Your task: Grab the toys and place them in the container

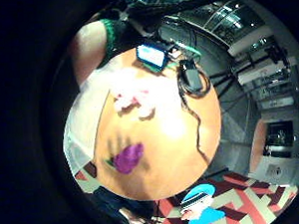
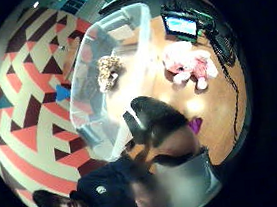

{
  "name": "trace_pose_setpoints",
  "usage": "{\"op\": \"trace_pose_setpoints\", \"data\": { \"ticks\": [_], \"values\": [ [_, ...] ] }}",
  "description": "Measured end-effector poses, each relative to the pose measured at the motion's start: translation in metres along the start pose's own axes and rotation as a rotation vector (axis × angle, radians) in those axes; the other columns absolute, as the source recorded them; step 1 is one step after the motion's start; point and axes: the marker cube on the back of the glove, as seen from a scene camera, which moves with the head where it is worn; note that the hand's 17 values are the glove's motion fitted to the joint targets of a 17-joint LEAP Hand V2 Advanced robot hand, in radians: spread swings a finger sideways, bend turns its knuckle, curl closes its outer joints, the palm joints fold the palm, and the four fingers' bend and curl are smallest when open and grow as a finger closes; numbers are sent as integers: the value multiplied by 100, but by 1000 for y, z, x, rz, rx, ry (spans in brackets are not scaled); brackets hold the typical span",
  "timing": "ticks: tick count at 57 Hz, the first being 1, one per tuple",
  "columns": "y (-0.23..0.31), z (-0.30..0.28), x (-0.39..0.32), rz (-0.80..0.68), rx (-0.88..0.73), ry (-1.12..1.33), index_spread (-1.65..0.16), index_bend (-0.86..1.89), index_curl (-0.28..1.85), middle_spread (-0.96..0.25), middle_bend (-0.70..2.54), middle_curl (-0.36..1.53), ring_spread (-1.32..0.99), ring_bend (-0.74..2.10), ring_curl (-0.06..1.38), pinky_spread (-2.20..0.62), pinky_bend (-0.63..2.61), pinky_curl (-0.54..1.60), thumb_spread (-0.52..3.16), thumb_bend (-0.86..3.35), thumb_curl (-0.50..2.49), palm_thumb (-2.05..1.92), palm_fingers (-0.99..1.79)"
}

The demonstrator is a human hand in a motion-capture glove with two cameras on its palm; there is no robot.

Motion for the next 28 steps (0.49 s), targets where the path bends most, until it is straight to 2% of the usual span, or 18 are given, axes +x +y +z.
{"op": "trace_pose_setpoints", "data": {
  "ticks": [11, 17, 23, 25, 26, 27, 28],
  "values": [
    [-43, 56, 30, 30, -94, 23, -27, 13, 39, -3, 26, 40, -5, 31, 34, 4, 82, 37, 132, 2, 36, 7, -6],
    [-75, 98, 43, 101, -184, 27, -28, 11, 36, -3, 18, 38, -4, 28, 34, 5, 90, 39, 136, 7, 38, 19, -9],
    [-85, 143, 40, 74, -252, 72, -28, 9, 32, -2, 16, 36, -2, 29, 34, 6, 98, 40, 133, 8, 38, 27, -10],
    [-85, 156, 38, 47, -251, 81, -28, 9, 30, -1, 17, 36, -2, 36, 36, 5, 101, 41, 131, 8, 39, 29, 0],
    [-85, 161, 37, 36, -239, 84, -28, 10, 30, -1, 17, 36, -2, 36, 35, 5, 101, 41, 130, 8, 39, 30, -3],
    [-86, 165, 37, 27, -219, 84, -29, 7, 29, -1, 20, 37, -3, 54, 41, 4, 102, 41, 129, 10, 39, 34, 17],
    [-87, 167, 37, 22, -195, 82, -29, 7, 27, -1, 20, 36, -5, 59, 39, 3, 100, 39, 128, 10, 40, 36, 25]
  ]
}}
